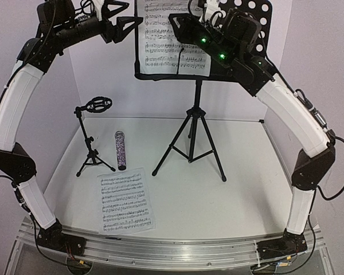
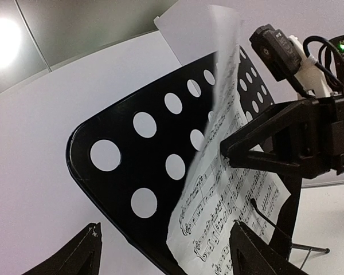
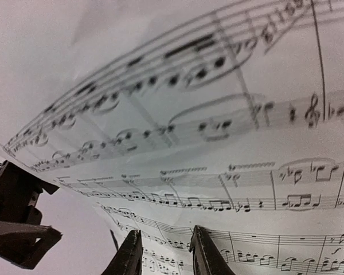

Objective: Set up the instrument practice props

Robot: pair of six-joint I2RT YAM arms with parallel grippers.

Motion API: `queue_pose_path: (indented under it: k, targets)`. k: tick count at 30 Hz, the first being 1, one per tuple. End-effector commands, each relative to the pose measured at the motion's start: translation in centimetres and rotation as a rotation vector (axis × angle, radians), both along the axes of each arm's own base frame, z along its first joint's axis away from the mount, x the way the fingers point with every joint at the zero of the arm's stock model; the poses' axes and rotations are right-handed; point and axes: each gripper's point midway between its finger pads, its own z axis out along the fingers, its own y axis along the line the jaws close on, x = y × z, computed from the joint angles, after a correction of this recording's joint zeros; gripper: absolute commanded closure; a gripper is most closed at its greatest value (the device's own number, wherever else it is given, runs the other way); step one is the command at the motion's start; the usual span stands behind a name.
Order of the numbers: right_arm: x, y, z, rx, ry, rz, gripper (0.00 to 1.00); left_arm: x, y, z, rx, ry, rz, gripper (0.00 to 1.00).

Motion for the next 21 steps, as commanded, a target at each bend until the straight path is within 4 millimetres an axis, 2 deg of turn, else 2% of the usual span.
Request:
queue_pose_path:
  k: [1, 11, 16, 21]
  targets:
    - [-0.4, -2.3, 4.3, 0.133, -0.111, -0.086, 0.73, -1.0, 1.1, 1.4, -0.026, -0.035, 0.019, 0.23]
    - [-1.3, -4.0, 7.5, 0.240, -0.203, -0.114, 0.72, -1.1, 0.8, 2.0, -0.044, -0.054, -0.004, 0.23]
    - [-1.1, -3.7, 6.4, 0.209, -0.174, -0.109, 0.72, -1.6, 0.6, 1.9, -0.040, -0.046, -0.031, 0.24]
    - [-2.0, -3.8, 5.2, 0.191, -0.128, -0.051, 0.72, -2.3, 1.2, 2.2, -0.034, -0.043, -0.026, 0.24]
